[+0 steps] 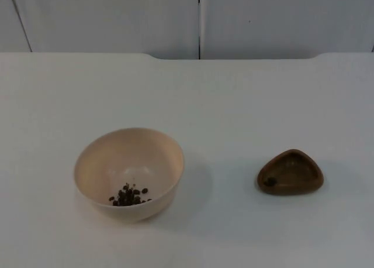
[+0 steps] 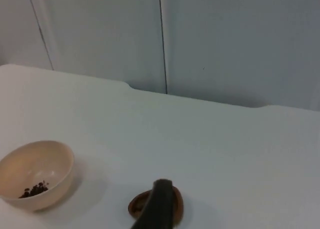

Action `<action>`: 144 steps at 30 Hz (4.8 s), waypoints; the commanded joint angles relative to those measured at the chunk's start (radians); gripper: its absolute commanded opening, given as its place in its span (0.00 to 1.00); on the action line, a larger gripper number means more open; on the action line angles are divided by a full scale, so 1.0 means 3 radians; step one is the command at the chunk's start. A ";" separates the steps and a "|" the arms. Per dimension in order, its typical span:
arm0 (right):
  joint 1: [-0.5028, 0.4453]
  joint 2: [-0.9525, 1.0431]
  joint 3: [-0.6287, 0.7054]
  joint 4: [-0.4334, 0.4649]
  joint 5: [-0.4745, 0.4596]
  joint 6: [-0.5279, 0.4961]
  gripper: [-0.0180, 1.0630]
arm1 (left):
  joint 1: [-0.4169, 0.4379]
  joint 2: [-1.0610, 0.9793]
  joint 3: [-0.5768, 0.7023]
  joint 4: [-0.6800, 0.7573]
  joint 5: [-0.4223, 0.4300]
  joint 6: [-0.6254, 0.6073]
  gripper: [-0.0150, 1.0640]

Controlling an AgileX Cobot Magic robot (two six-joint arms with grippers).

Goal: Pick up the bowl with the left hand and pour the coffee beans from the cup into the bowl with the right hand.

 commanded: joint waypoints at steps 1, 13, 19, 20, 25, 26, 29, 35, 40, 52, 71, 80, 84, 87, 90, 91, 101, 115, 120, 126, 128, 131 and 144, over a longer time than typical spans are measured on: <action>-0.0011 -0.0123 0.0026 0.0019 0.0093 -0.0095 0.75 | 0.0012 -0.0119 0.0089 0.0189 -0.0032 -0.0094 0.99; -0.0011 -0.0424 0.0043 0.0032 0.0505 -0.0215 0.75 | 0.0012 -0.0451 0.0380 0.0591 -0.0092 -0.0504 0.99; -0.0011 -0.0424 0.0044 0.0158 0.0590 -0.0353 0.75 | 0.0012 -0.0452 0.0537 0.0660 -0.0059 -0.0635 0.99; -0.0011 -0.0424 0.0044 0.0202 0.0590 -0.0427 0.75 | 0.0012 -0.0452 0.0537 0.0660 -0.0059 -0.0635 0.99; -0.0011 -0.0424 0.0044 0.0337 0.0577 -0.0524 0.75 | 0.0012 -0.0452 0.0537 0.0705 -0.0059 -0.0697 0.99; -0.0011 -0.0424 0.0044 0.0356 0.0577 -0.0536 0.75 | 0.0012 -0.0452 0.0537 0.0755 -0.0034 -0.0730 0.99; -0.0011 -0.0424 0.0044 0.0363 0.0577 -0.0543 0.75 | 0.0012 -0.0452 0.0577 0.0940 0.0101 -0.0758 0.99; -0.0011 -0.0424 0.0044 0.0379 0.0577 -0.0551 0.75 | 0.0012 -0.0452 0.0608 0.1110 0.0124 -0.0950 0.99; -0.0011 -0.0424 0.0044 0.0395 0.0519 -0.0571 0.75 | 0.0012 -0.0452 0.0608 0.1110 0.0124 -0.0950 0.99; -0.0011 -0.0424 0.0299 0.0512 0.0749 -0.0579 0.75 | 0.0012 -0.0452 0.0608 0.1110 0.0124 -0.0950 0.99; -0.0011 -0.0424 0.0372 0.0378 0.0799 -0.0417 0.75 | 0.0012 -0.0452 0.0608 0.1110 0.0124 -0.0950 0.99; -0.0011 -0.0424 0.0372 0.0378 0.0799 -0.0417 0.83 | 0.0012 -0.0452 0.0608 0.1110 0.0124 -0.0950 0.99; -0.0011 -0.0424 0.0372 0.0378 0.0799 -0.0417 0.99 | 0.0012 -0.0452 0.0608 0.1110 0.0124 -0.0950 0.99; -0.0011 -0.0424 0.0372 0.0364 0.0799 -0.0395 0.99 | 0.0012 -0.0452 0.0608 0.1110 0.0124 -0.0950 0.99; -0.0011 -0.0424 0.0372 0.0356 0.0799 -0.0389 0.99 | 0.0012 -0.0452 0.0608 0.1110 0.0124 -0.0950 0.99; -0.0011 -0.0424 0.0372 0.0356 0.0799 -0.0389 0.99 | 0.0012 -0.0452 0.0608 0.1110 0.0124 -0.0950 0.99; -0.0011 -0.0424 0.0372 0.0356 0.0799 -0.0389 0.99 | 0.0012 -0.0452 0.0608 0.1110 0.0117 -0.0949 0.99; -0.0011 -0.0424 0.0372 0.0356 0.0799 -0.0389 0.99 | 0.0012 -0.0452 0.0608 0.1110 0.0117 -0.0949 0.99; -0.0011 -0.0424 0.0372 0.0356 0.0790 -0.0389 0.99 | 0.0012 -0.0452 0.0608 0.1110 0.0117 -0.0949 0.99; -0.0017 -0.0424 0.0372 0.0356 0.0790 -0.0389 0.99 | 0.0012 -0.0452 0.0608 0.1110 0.0117 -0.0949 0.99; -0.0017 -0.0424 0.0372 0.0356 0.0790 -0.0389 0.99 | 0.0012 -0.0452 0.0608 0.1110 0.0117 -0.0949 0.99; -0.0073 -0.0424 0.0372 0.0356 0.0790 -0.0389 0.99 | 0.0012 -0.0452 0.0608 0.1110 0.0117 -0.0949 0.99; -0.0943 -0.0424 0.0372 0.0366 0.0790 -0.0389 0.99 | 0.0012 -0.0615 0.0608 0.1110 0.0117 -0.0949 0.99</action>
